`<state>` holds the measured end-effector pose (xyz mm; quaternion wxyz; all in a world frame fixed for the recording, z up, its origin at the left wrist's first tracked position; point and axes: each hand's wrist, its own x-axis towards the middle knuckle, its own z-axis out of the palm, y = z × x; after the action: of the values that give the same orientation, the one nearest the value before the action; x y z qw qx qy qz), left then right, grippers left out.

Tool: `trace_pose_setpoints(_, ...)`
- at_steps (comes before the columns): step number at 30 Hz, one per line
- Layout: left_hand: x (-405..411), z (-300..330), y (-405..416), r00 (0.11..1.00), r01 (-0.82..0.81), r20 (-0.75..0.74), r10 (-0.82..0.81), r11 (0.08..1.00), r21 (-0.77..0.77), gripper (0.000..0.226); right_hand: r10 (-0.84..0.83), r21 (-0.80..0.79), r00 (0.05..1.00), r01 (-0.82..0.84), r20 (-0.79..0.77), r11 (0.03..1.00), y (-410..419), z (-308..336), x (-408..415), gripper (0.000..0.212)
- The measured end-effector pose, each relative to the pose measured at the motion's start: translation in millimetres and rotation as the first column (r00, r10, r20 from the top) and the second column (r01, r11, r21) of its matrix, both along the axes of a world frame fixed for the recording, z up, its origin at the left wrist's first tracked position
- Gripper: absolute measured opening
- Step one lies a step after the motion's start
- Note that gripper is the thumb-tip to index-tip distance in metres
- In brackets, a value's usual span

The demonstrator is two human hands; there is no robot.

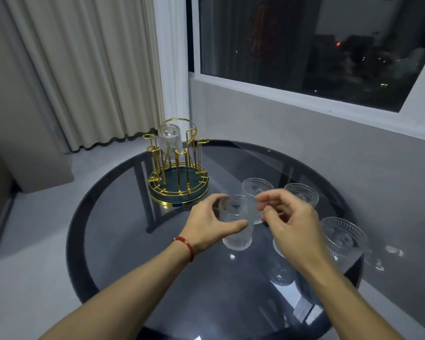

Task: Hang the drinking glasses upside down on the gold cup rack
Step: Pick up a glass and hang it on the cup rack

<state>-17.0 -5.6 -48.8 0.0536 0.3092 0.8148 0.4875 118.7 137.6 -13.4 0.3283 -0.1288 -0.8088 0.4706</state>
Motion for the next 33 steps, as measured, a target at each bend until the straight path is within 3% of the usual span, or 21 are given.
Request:
trace_pose_setpoints(3, -9.6, 9.2, -18.0, 0.987, -0.091, 0.144, 0.066, 0.981, 0.173, 0.074, 0.058, 0.01, 0.998, -0.058, 0.025, 0.998, -5.8, -9.1, -1.1, 0.039)
trace_pose_setpoints(6, -18.9, 21.5, -37.3, 0.936, -0.208, 0.345, 0.07, 0.901, 0.38, 0.071, 0.063, -0.011, 0.995, -0.062, 0.08, 0.998, -20.0, -16.4, -15.7, 0.028)
trace_pose_setpoints(7, -23.2, 24.4, -40.9, 0.906, -0.241, 0.42, 0.043, 0.869, 0.431, 0.07, 0.091, -0.052, 0.986, -0.084, 0.142, 0.995, -25.6, -16.5, -27.5, 0.031)
trace_pose_setpoints(9, -20.8, 28.4, -38.4, 0.835, -0.288, 0.547, -0.067, 0.793, 0.537, 0.065, 0.233, -0.331, 0.949, -0.156, 0.21, 0.931, -33.7, -12.9, -41.2, 0.049)
trace_pose_setpoints(10, -36.1, 31.4, -46.0, 0.816, -0.31, 0.565, -0.121, 0.734, 0.604, 0.066, 0.322, -0.447, 0.935, -0.226, 0.152, 0.866, -44.5, -2.9, -66.4, 0.05)
trace_pose_setpoints(12, -31.8, 32.9, -41.6, 0.778, -0.293, 0.587, -0.222, 0.699, 0.653, 0.068, 0.358, -0.586, 0.933, -0.273, 0.031, 0.763, -45.5, 6.4, -72.8, 0.042)
trace_pose_setpoints(15, -33.7, 29.1, -38.1, 0.78, -0.192, 0.55, -0.298, 0.722, 0.664, 0.064, 0.334, -0.554, 0.937, -0.334, -0.105, 0.763, -29.0, 17.0, -79.2, 0.041)
trace_pose_setpoints(17, -47.1, 21.7, -42.4, 0.878, -0.154, 0.454, -0.152, 0.808, 0.569, 0.063, 0.243, -0.405, 0.965, -0.26, -0.094, 0.876, -11.7, 34.4, -91.4, 0.049)
trace_pose_setpoints(19, -59.9, 8.0, -46.6, 0.972, -0.139, 0.227, 0.053, 0.913, 0.383, 0.052, 0.112, -0.186, 0.993, -0.119, -0.046, 0.975, 10.1, 57.3, -109.3, 0.05)
trace_pose_setpoints(21, -69.5, -7.6, -47.8, 0.987, -0.156, -0.001, 0.158, 0.978, 0.138, 0.043, 0.005, -0.015, 1.0, -0.005, -0.025, 1.0, 33.9, 77.3, -131.6, 0.052)
trace_pose_setpoints(23, -77.6, -21.2, -45.3, 0.968, -0.198, -0.168, 0.185, 0.978, -0.063, 0.046, -0.034, 0.143, 0.999, 0.031, 0.018, 0.989, 51.7, 96.5, -160.3, 0.056)
trace_pose_setpoints(27, -87.9, -34.5, -38.5, 0.938, -0.291, -0.277, 0.209, 0.908, -0.301, 0.057, -0.043, 0.267, 0.991, 0.007, 0.128, 0.964, 61.8, 130.5, -222.8, 0.061)
trace_pose_setpoints(33, -88.8, -46.7, -34.5, 0.902, -0.388, -0.335, 0.271, 0.851, -0.355, 0.052, 0.008, 0.306, 0.971, -0.083, 0.24, 0.948, 54.4, 137.3, -276.7, 0.062)
